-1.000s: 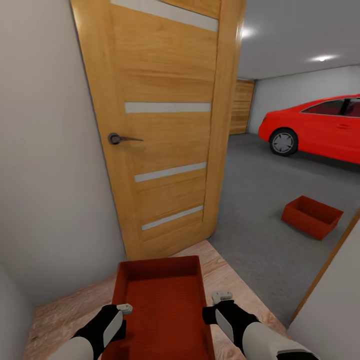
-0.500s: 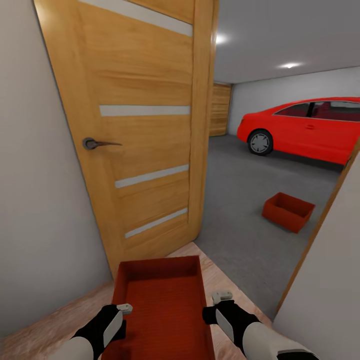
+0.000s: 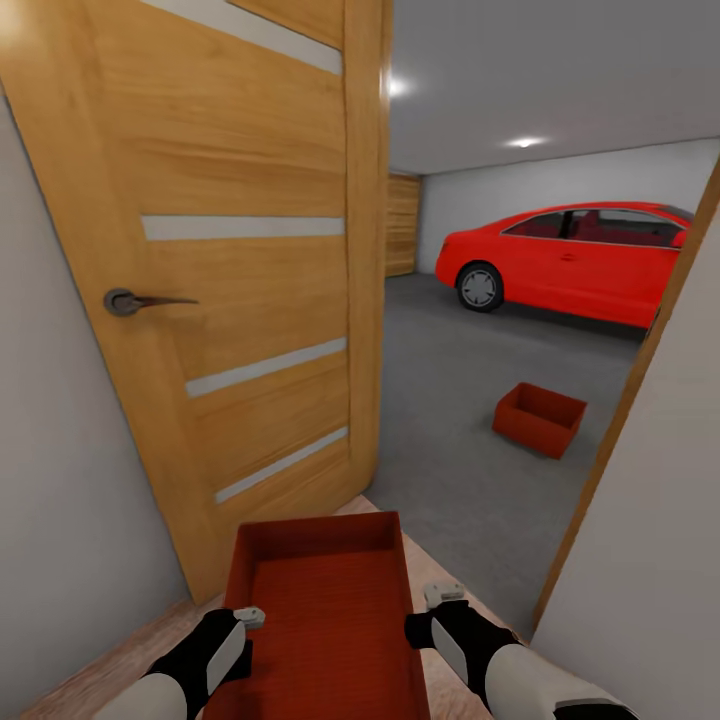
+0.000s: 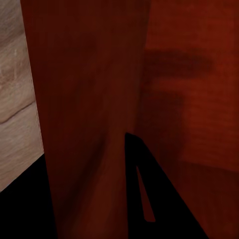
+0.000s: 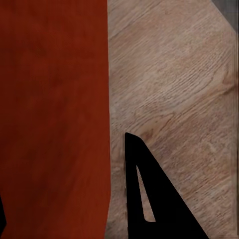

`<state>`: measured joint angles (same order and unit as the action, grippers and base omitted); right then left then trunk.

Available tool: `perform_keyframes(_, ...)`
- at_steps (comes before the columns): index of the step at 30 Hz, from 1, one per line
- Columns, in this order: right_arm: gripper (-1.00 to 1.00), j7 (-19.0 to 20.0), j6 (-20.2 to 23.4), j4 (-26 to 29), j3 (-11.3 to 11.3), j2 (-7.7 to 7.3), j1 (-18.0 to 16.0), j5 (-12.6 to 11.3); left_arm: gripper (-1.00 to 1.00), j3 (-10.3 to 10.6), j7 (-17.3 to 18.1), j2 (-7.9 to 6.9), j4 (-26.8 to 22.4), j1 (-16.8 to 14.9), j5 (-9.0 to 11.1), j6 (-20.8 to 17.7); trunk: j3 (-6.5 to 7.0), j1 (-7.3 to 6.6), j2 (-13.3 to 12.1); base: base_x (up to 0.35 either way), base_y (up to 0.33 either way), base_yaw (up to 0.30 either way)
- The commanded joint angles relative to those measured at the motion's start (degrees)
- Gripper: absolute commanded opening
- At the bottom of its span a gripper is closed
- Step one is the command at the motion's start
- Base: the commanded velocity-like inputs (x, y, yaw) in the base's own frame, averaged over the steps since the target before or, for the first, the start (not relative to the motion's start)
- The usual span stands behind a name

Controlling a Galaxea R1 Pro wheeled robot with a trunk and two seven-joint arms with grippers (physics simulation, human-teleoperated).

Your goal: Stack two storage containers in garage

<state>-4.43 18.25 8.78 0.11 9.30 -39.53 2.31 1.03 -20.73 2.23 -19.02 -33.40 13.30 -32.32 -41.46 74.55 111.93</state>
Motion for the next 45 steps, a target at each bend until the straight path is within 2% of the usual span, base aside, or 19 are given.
perform_keyframes(1, -1.00, -0.2, 0.4, 0.1, 0.1, 0.02, 0.0, 0.6, -1.00, 0.2, -0.5, -0.03, -0.1, 0.0, 0.0, -0.4, 0.00, -0.01, 0.0, 0.001, 0.001, -0.242)
perform_keyframes(16, -1.00, -0.2, 0.4, 0.1, 0.1, 0.00, 0.0, 0.6, -1.00, 0.2, -0.6, -0.03, -0.1, 0.0, 0.0, -0.4, 0.83, -0.01, 0.0, 0.001, 0.000, -0.242)
perform_keyframes(30, -1.00, -0.2, 0.4, 0.1, 0.1, 0.01, 0.0, 0.6, -1.00, 0.2, -0.6, -0.03, -0.1, 0.0, 0.0, -0.4, 1.61, -0.01, 0.0, 0.242, 0.156, -0.242)
perform_keyframes(45, -1.00, -0.2, 0.4, 0.1, 0.1, 0.01, 0.0, 0.6, -1.00, 0.2, -0.6, -0.03, -0.1, 0.0, 0.0, -0.4, 2.50, -0.01, 0.0, 0.014, 0.009, -0.242)
